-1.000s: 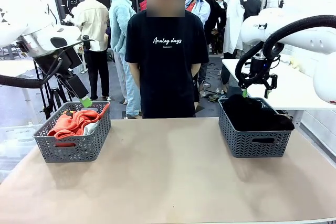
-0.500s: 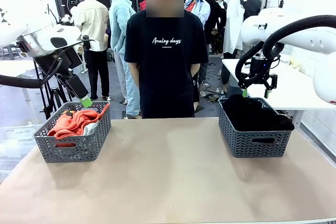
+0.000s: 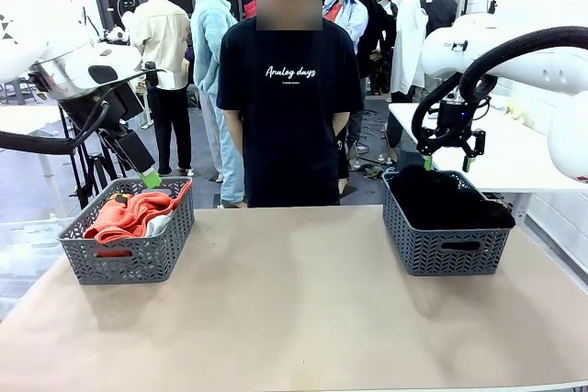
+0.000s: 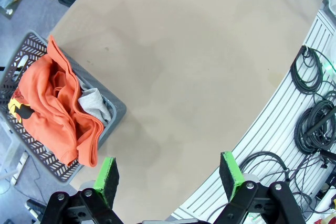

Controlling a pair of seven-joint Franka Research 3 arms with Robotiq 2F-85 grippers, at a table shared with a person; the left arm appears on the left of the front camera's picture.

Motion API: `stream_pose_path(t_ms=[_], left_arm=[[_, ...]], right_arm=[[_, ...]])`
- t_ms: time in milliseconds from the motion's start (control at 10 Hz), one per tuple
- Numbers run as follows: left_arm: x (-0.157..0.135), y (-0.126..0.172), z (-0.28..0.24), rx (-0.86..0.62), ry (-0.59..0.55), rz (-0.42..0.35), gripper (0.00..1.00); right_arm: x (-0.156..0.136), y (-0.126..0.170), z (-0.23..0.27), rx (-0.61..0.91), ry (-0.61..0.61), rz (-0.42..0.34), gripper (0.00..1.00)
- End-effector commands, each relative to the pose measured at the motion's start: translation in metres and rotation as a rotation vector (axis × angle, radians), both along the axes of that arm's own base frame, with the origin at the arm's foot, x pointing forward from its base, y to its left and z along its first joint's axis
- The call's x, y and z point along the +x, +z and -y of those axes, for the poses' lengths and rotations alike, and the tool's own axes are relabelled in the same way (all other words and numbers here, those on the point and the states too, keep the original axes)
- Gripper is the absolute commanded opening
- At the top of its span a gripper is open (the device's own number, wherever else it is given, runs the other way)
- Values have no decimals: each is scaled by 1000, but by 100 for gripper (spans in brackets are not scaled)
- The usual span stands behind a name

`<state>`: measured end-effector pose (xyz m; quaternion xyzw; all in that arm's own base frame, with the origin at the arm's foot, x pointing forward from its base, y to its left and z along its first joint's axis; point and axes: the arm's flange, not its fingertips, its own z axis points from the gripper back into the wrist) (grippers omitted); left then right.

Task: Sort the tops and bottoms.
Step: Sort the clothes according to human instructions.

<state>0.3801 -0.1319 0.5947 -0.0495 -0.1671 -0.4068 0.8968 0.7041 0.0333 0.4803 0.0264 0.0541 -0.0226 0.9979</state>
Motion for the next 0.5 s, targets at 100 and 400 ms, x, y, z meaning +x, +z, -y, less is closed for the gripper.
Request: stream_pose_path(t_ms=[100, 400], left_arm=[[-2, 0, -1, 0, -1, -1, 100], [-2, 0, -1, 0, -1, -1, 100]], right_arm=[[0, 2, 0, 1, 9, 4, 100], [0, 2, 0, 1, 9, 4, 100]])
